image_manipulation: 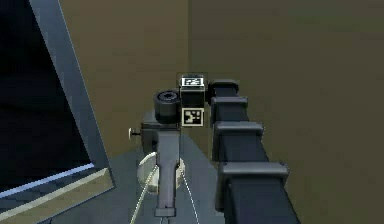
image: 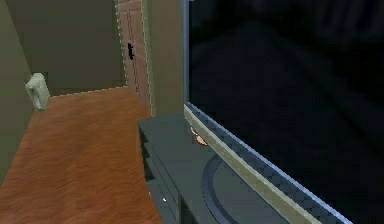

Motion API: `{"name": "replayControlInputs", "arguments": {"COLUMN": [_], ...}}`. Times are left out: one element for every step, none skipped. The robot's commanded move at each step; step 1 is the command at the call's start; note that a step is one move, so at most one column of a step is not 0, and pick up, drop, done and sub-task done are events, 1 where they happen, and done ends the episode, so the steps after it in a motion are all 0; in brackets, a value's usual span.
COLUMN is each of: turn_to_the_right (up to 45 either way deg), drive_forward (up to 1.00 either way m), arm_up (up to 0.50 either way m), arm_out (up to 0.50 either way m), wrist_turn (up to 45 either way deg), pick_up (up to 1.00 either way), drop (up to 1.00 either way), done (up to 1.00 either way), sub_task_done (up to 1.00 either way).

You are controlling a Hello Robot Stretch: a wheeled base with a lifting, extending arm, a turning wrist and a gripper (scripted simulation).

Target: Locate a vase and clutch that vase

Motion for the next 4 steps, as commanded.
{"name": "replayControlInputs", "arguments": {"turn_to_the_right": [0.0,0.0,0.0,0.0], "drive_forward": [0.0,0.0,0.0,0.0], "arm_up": [0.0,0.0,0.0,0.0], "arm_out": [0.0,0.0,0.0,0.0], "wrist_turn": [45.0,45.0,45.0,21.0], "pick_up": [0.0,0.0,0.0,0.0], "drop": [0.0,0.0,0.0,0.0], "done": [0.0,0.0,0.0,0.0], "sub_task_done": [0.0,0.0,0.0,0.0]}}
